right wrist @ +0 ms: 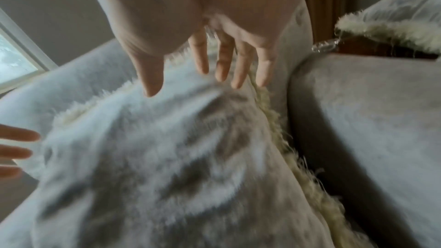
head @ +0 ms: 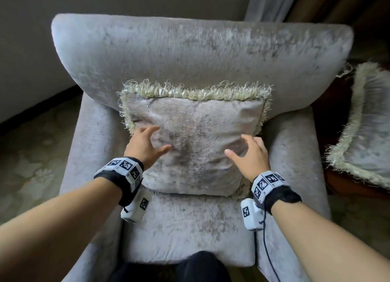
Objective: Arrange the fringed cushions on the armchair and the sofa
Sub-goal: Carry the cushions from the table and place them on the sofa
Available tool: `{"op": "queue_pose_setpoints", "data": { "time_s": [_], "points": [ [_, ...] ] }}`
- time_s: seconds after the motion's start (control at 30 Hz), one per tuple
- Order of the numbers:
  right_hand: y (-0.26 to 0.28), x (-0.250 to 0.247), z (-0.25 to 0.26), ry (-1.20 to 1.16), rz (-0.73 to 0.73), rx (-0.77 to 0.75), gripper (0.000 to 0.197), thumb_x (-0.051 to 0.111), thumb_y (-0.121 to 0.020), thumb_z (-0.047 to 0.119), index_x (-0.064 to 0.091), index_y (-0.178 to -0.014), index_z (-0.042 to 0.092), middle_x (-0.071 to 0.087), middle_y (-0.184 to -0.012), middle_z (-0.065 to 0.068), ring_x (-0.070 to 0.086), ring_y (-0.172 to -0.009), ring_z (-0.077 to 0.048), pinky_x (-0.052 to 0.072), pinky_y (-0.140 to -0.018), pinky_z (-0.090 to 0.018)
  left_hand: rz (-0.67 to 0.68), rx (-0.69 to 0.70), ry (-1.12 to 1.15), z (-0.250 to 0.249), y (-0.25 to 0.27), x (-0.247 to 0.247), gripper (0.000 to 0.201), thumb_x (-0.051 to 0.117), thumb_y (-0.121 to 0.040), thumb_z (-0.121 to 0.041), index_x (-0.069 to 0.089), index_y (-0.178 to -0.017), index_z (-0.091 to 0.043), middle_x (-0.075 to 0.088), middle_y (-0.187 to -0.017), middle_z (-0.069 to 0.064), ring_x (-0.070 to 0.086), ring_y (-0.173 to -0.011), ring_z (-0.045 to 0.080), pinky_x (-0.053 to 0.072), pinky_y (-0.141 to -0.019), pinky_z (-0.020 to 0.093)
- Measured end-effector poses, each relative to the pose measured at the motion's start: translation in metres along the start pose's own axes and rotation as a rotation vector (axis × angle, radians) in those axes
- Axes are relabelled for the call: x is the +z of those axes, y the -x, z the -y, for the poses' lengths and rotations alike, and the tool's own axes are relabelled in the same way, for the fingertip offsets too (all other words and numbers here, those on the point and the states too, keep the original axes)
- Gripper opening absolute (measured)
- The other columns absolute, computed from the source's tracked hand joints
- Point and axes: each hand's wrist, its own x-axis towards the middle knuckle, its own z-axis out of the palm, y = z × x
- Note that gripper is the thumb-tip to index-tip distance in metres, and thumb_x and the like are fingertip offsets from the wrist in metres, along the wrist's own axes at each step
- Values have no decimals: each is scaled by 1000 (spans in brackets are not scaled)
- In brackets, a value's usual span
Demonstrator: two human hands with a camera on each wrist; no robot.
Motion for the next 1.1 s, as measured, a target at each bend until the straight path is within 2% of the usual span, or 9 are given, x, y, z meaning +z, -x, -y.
{"op": "queue_pose_setpoints", "data": {
  "time_s": [0.17, 0.33, 0.53, 0.7, 0.83, 0.97, 1.1],
  "points": [
    [39, -61, 41, 47, 32, -69, 68, 70, -83, 54, 50, -138, 20, 54, -125, 1, 53, -117, -19, 44, -100, -37, 67, 170, -21, -56, 47, -43, 69, 74, -82, -48, 51, -141, -20, 61, -132, 5, 63, -109, 18, 53, -96, 40],
    [103, -117, 61, 140, 34, -74, 66, 66, -82, 60, 50, -136, 24, 61, -115, 2, 56, -106, -17, 46, -88, -31, 151, 371, -241, -102, 101, -76, 62, 68, -86, -51, 49, -141, -29, 65, -126, -3, 65, -101, 14, 55, -92, 37],
    [210, -172, 52, 208, -59, 8, 67, 64, -79, 64, 52, -133, 25, 64, -121, 0, 59, -114, -24, 48, -95, -39, 198, 626, -419, -151, 177, -97, 59, 65, -88, -52, 47, -141, -32, 65, -125, -7, 64, -100, 11, 54, -92, 33],
    [303, -202, 19, 231, -134, 114, 70, 65, -79, 63, 51, -135, 24, 64, -123, -3, 58, -114, -24, 48, -96, -38, 256, 828, -519, -189, 241, -84, 61, 62, -89, -54, 46, -143, -33, 64, -127, -6, 62, -109, 16, 52, -94, 35],
    [373, -223, -21, 269, -165, 211, 70, 64, -80, 64, 51, -136, 25, 65, -119, -1, 54, -117, -24, 46, -98, -40, 307, 964, -638, -227, 294, -58, 60, 61, -88, -57, 45, -142, -37, 65, -123, -9, 63, -109, 16, 53, -90, 33],
    [430, -257, -72, 233, -199, 323, 73, 62, -75, 70, 50, -135, 31, 64, -119, 1, 53, -117, -21, 47, -97, -42, 359, 1089, -710, -278, 342, -23, 59, 61, -87, -58, 44, -140, -40, 64, -123, -14, 63, -109, 14, 52, -93, 36],
    [475, -293, -135, 191, -271, 408, 73, 59, -72, 73, 49, -134, 36, 63, -119, 3, 55, -114, -21, 49, -93, -43, 350, 1183, -767, -336, 388, 17, 59, 61, -86, -59, 44, -140, -42, 64, -122, -13, 62, -110, 15, 52, -92, 36]
  ]
}}
